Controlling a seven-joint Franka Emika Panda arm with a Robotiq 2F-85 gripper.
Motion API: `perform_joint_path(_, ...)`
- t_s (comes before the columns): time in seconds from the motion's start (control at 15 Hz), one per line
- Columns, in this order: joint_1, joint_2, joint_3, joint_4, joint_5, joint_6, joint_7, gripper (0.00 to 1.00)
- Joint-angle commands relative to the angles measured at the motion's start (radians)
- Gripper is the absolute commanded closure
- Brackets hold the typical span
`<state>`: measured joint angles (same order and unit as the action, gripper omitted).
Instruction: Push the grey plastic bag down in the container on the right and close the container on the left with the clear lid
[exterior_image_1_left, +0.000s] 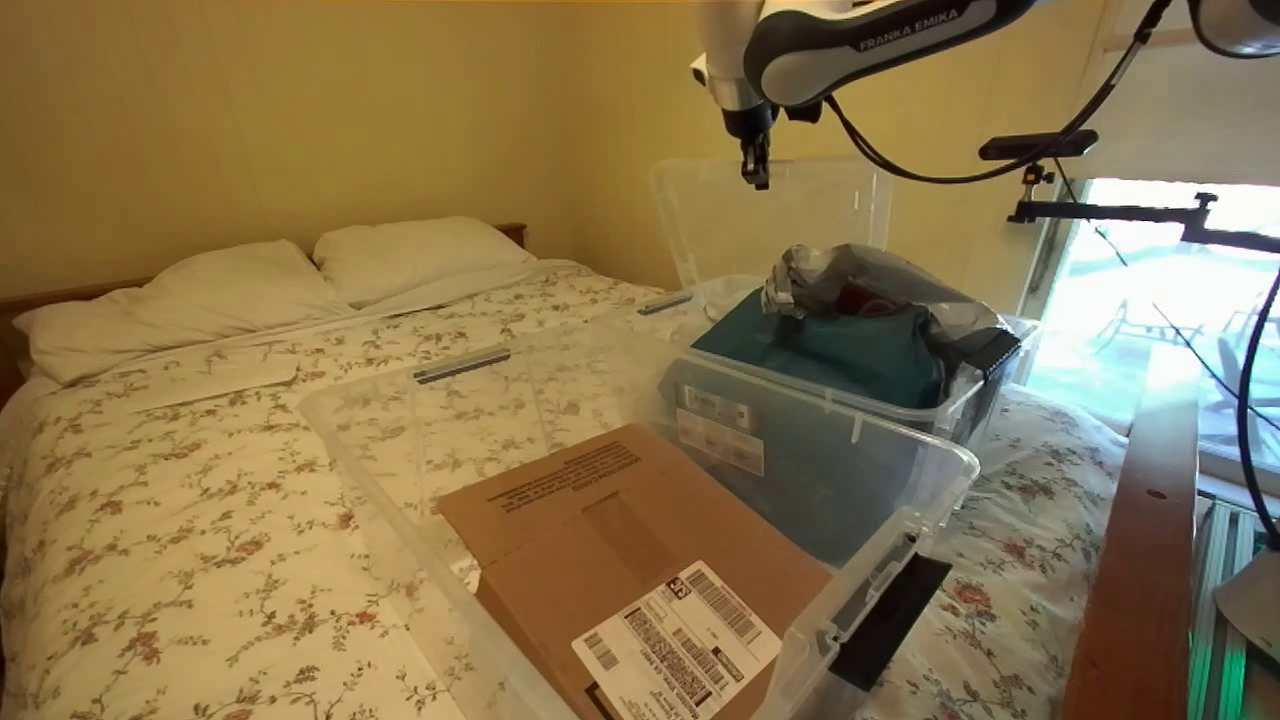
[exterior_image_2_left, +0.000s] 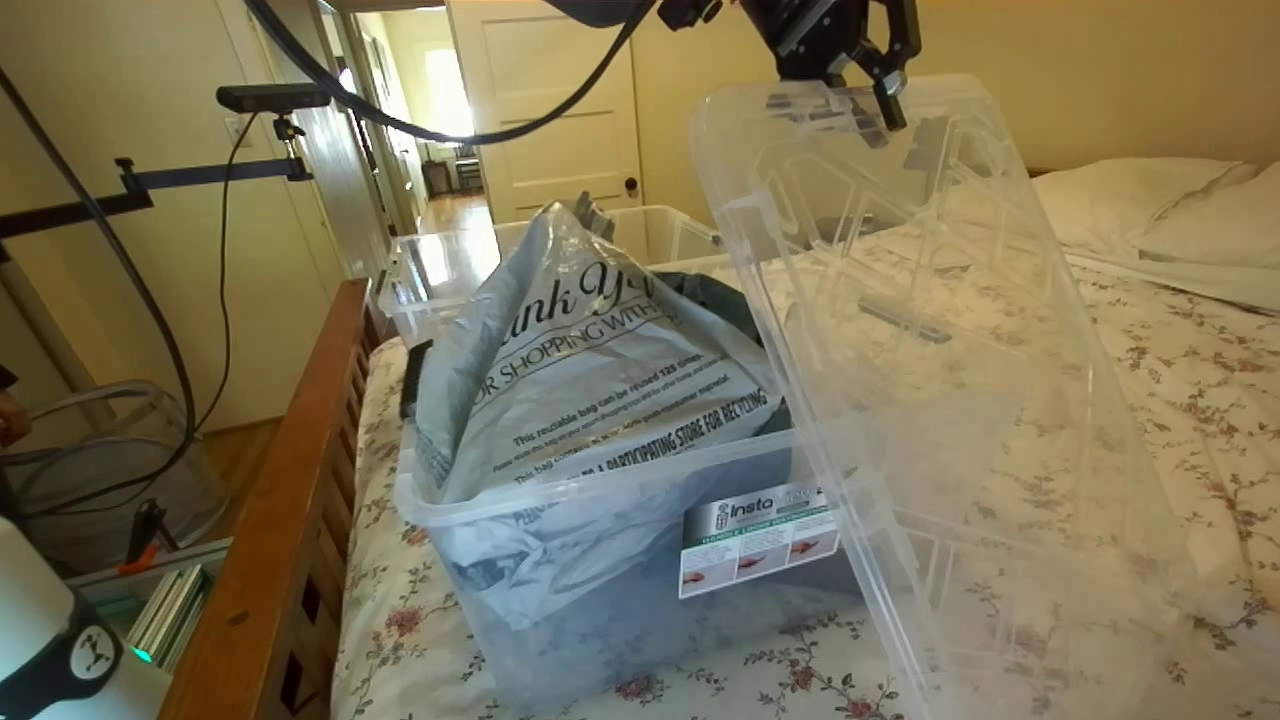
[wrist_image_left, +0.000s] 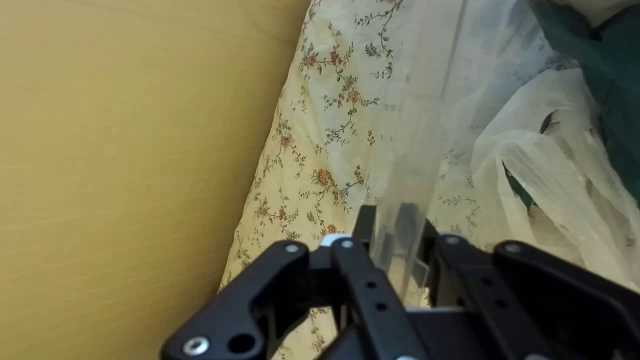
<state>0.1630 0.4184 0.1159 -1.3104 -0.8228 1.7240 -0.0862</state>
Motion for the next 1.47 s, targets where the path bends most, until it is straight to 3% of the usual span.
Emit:
perform_joint_path(0.0, 0.026, 0.018, -0.025, 0.047, 0.026, -0.032, 0.081, 0.96)
perform_joint_path(0.33, 0.041, -0.126, 0.002, 0.04, 0.015, 0.022, 0.244, 0.97)
perform_joint_path(0.67, 0.078, -0.335, 0.051, -0.067, -0.007, 0.117, 0.331, 0.97)
perform_joint_path(0.87, 0.096, -0.48, 0.076, -0.173, 0.001, 0.197, 0.365, 0.97)
perform_joint_path(1.27, 0.078, -0.763, 0.088, -0.52, 0.015, 0.39, 0.337, 0.97)
perform_joint_path(1.4, 0.061, -0.77, 0.093, -0.575, -0.02, 0.474, 0.409, 0.97)
